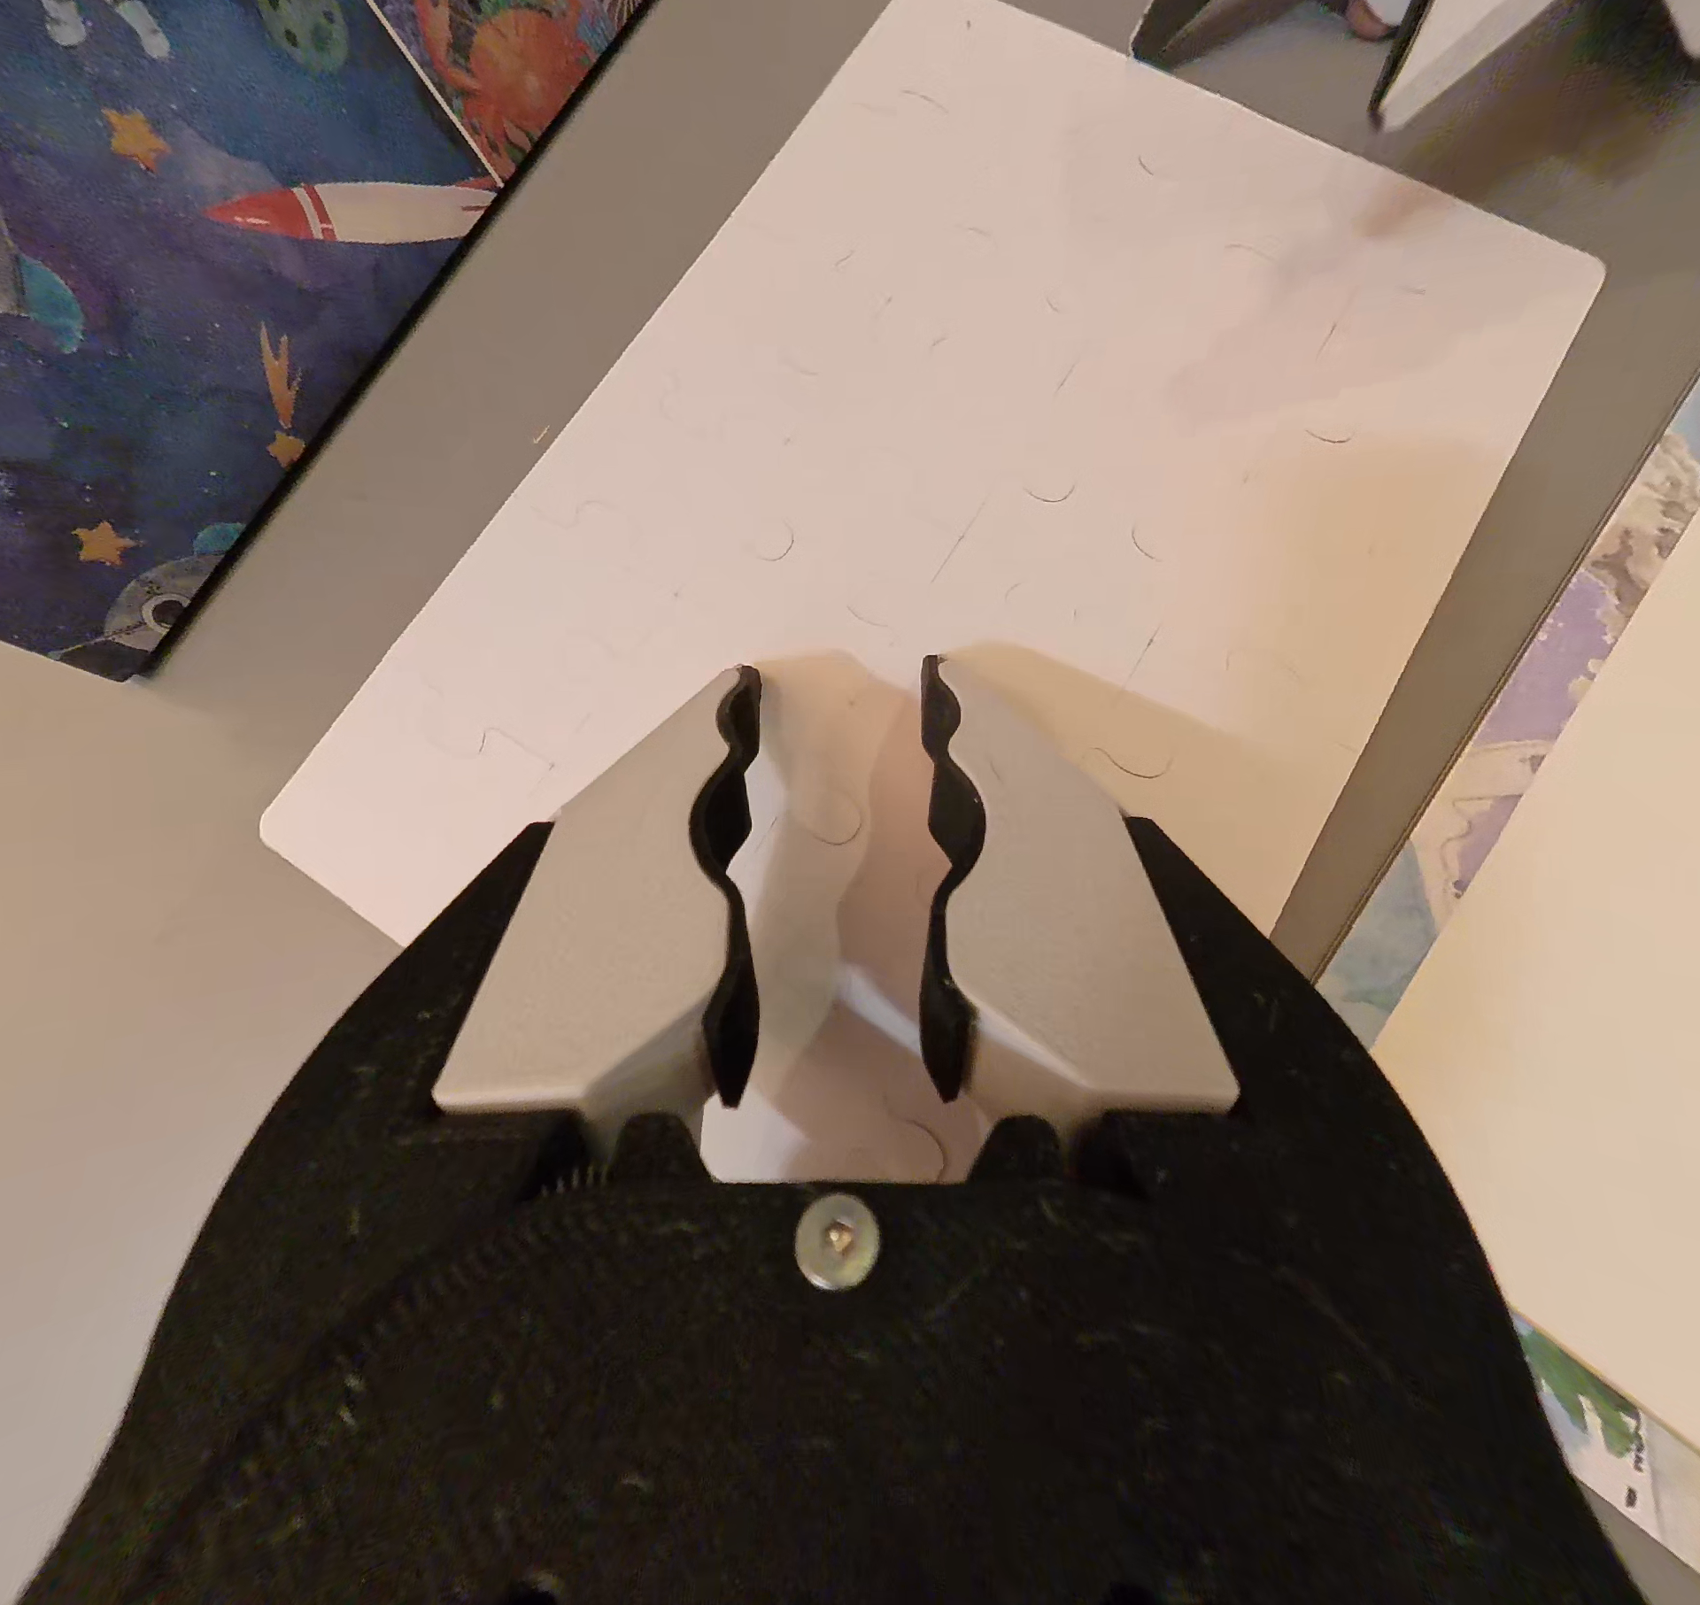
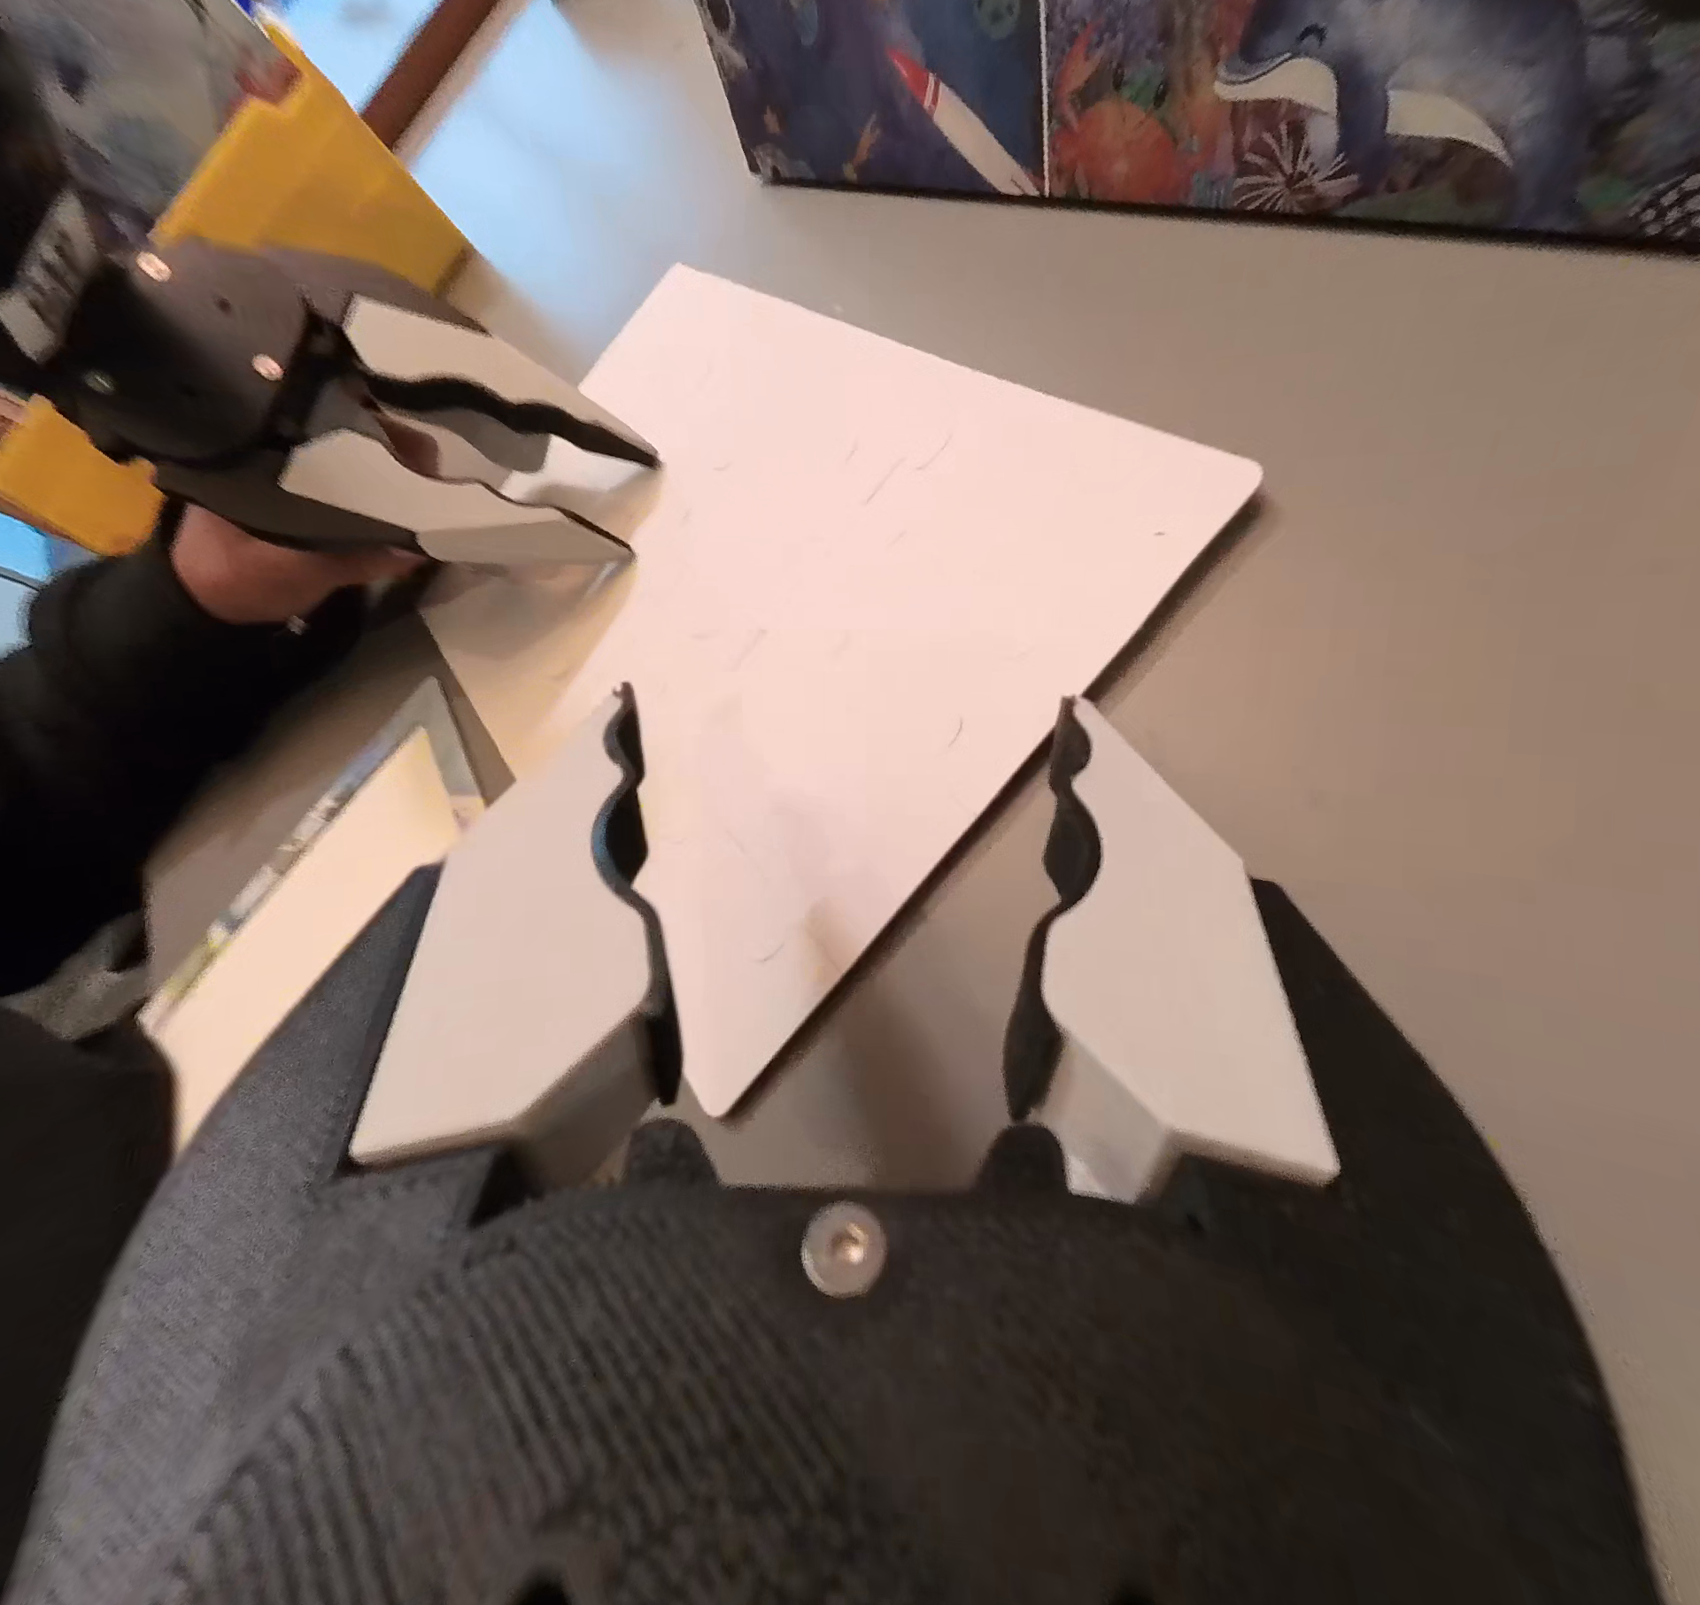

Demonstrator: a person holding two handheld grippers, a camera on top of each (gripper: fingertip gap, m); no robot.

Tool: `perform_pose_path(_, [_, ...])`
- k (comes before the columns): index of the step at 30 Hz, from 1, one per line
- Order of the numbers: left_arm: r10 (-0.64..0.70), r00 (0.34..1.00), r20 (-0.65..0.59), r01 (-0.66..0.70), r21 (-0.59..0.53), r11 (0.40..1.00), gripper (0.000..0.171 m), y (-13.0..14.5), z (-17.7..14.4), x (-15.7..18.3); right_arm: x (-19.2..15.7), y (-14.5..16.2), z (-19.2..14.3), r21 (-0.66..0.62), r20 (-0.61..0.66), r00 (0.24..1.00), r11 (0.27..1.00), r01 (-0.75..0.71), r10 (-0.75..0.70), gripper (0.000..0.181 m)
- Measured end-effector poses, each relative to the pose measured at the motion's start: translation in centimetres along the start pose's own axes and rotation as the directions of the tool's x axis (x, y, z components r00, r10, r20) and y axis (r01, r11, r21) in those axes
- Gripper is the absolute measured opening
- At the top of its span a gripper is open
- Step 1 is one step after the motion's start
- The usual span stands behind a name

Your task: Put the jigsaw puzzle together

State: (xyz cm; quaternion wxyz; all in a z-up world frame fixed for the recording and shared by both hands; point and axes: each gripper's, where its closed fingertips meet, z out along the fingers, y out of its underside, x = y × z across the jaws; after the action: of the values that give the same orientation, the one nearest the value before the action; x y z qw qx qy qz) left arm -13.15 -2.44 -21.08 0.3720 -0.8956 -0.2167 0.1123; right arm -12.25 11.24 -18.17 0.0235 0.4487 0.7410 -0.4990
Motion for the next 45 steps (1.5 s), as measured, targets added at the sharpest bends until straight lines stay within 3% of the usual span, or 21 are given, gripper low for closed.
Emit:
perform_pose_path(8, [-0.003, 1.0, 0.007, 0.003, 0.0, 1.0, 0.032, 0.0, 0.0, -0.1, -2.4, -3.7, -2.1, 0.209, 0.264, 0.958, 0.963, -0.168, 0.11, 0.087])
perform_pose_path(12, [0.0, 1.0, 0.009, 0.0, -0.001, 1.0, 0.032, 0.0, 0.0, -0.1, -5.4, -6.4, -3.9, 0.267, 0.573, 0.802, 0.887, -0.377, 0.168, 0.072])
perform_pose_path(13, [0.001, 1.0, 0.01, -0.001, -0.001, 1.0, 0.032, 0.0, 0.1, -0.1, -5.6, -6.1, -3.4, 0.245, 0.573, 0.8, 0.894, -0.375, 0.179, 0.069])
perform_pose_path(15, [0.001, 1.0, 0.01, -0.001, -0.001, 1.0, 0.032, 0.0, 0.1, -0.1, -5.1, -4.7, -1.9, 0.192, 0.473, 0.867, 0.942, -0.274, 0.156, 0.076])
perform_pose_path(17, [0.004, 1.0, 0.013, -0.004, -0.001, 1.0, 0.032, 0.0, 0.1, -0.1, -3.6, -3.9, -1.4, 0.174, 0.32, 0.941, 0.969, -0.176, 0.113, 0.08])
perform_pose_path(19, [0.009, 1.0, 0.017, -0.009, 0.0, 1.0, 0.031, 0.0, 0.1, -0.1, -0.7, -3.1, -1.7, 0.146, 0.091, 0.994, 0.987, -0.069, 0.056, 0.08])
perform_pose_path(21, [0.011, 1.0, 0.018, -0.011, 0.0, 1.0, 0.031, 0.0, 0.0, -0.1, 2.6, -2.1, -2.4, 0.079, -0.151, 0.988, 0.997, 0.024, -0.012, 0.08])
perform_pose_path(23, [0.009, 1.0, 0.017, -0.009, 0.0, 1.0, 0.031, 0.0, 0.1, -0.1, 4.0, -1.0, -2.5, 0.014, -0.252, 0.967, 0.999, 0.049, -0.044, 0.081])
perform_pose_path(29, [0.009, 1.0, 0.016, -0.009, 0.0, 1.0, 0.031, 0.0, 0.1, -0.1, 3.3, 0.7, -0.5, -0.094, -0.271, 0.956, 0.991, 0.093, -0.116, 0.081])
perform_pose_path(33, [0.006, 1.0, 0.013, -0.006, -0.001, 1.0, 0.031, 0.0, 0.1, -0.1, 0.2, 1.0, 0.9, -0.093, -0.127, 0.989, 0.994, 0.063, -0.075, 0.082])
perform_pose_path(37, [0.004, 1.0, 0.013, -0.004, -0.001, 1.0, 0.031, 0.0, 0.1, 0.0, -0.5, 0.4, 0.8, -0.043, -0.052, 0.999, 0.999, -0.013, 0.011, 0.095])
perform_pose_path(45, [0.003, 1.0, 0.013, -0.003, -0.001, 1.0, 0.03, 0.0, 0.0, -0.1, -1.6, -3.1, -1.8, 0.141, 0.274, 0.931, 0.947, -0.287, 0.242, 0.093])
